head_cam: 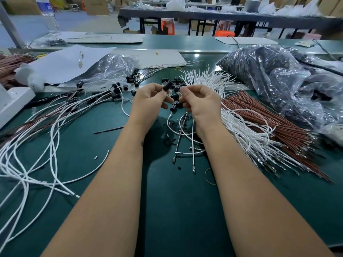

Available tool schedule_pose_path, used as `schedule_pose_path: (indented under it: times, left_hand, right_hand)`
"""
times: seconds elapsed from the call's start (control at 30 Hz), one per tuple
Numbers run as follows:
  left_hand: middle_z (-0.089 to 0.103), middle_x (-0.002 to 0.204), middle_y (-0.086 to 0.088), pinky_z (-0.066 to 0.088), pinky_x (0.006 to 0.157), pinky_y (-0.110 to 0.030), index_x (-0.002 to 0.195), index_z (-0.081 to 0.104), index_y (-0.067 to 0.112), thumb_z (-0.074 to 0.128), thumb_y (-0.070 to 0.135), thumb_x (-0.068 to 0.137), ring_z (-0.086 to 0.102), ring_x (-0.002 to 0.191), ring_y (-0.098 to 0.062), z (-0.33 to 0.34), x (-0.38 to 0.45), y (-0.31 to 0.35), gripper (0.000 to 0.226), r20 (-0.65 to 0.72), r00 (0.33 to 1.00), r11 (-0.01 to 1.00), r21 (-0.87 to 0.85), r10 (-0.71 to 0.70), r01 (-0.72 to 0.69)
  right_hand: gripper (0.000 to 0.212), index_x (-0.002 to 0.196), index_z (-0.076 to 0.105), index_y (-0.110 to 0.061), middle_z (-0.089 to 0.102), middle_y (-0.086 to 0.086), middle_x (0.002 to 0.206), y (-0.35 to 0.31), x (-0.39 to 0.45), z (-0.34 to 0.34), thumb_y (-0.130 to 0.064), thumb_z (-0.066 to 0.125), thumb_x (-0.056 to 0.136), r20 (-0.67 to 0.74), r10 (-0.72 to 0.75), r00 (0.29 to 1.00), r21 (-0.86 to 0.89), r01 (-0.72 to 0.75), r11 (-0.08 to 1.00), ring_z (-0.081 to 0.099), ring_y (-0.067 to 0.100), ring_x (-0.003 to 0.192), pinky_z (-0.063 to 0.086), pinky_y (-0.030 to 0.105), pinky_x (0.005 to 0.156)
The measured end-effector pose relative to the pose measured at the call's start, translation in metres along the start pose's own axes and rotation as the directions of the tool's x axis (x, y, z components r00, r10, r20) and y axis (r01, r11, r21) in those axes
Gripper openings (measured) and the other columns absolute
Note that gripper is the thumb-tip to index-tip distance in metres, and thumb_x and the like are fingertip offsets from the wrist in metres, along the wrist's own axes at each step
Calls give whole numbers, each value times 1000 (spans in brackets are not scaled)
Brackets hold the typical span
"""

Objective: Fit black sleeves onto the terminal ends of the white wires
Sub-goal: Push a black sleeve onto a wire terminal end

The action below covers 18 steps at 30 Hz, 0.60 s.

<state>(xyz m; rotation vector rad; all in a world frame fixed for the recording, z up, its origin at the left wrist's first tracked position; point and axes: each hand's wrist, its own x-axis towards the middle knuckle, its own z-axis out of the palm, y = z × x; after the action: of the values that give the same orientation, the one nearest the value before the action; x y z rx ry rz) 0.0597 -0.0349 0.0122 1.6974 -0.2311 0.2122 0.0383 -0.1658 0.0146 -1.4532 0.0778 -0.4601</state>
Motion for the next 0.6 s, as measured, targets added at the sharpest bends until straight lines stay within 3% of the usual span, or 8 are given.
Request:
schedule_pose_path:
  times: [0.13,0.23,0.37,0.47,0.6]
  left_hand:
    - [71,72,1,40,51,-11,92,66,10,53,9,94,48,51,-5,-1,0,-1,13,27,1000,1000,27,3,-4]
    - [70,70,2,40,50,-13,87,65,15,54,11,94,45,51,-6,-1,-1,-2,14,57,998,999,42,-12,10]
    - [70,69,1,39,54,-21,91,66,9,54,10,94,43,53,-11,1,-1,-2,12,97,995,997,80,-29,21]
    - [70,69,0,36,58,-29,91,66,7,55,10,93,40,59,-19,1,-1,-3,12,101,995,995,98,-27,17]
    - [71,67,0,35,59,-30,86,66,13,56,11,92,38,60,-19,0,-1,-3,12,113,993,994,105,-21,9]
  right_hand:
    - [14,73,66,-15,60,-7,52,0,1,-3,-14,72,85,-20,22,1000,65,-20,998,52,4,49,44,15,49]
    - [10,79,68,-12,63,-3,61,1,2,-4,-11,67,89,3,66,998,125,-66,990,54,5,54,46,17,52]
    - [12,84,68,-10,64,3,71,-1,3,-2,-9,61,93,48,133,990,192,-140,971,57,8,60,49,18,56]
    - [13,85,66,-12,63,2,73,-1,2,-1,-4,59,93,57,105,993,135,-112,985,57,8,63,48,17,58]
    - [15,90,61,-16,56,-3,75,1,4,1,-11,50,99,54,65,996,-52,-62,997,49,6,65,44,19,61]
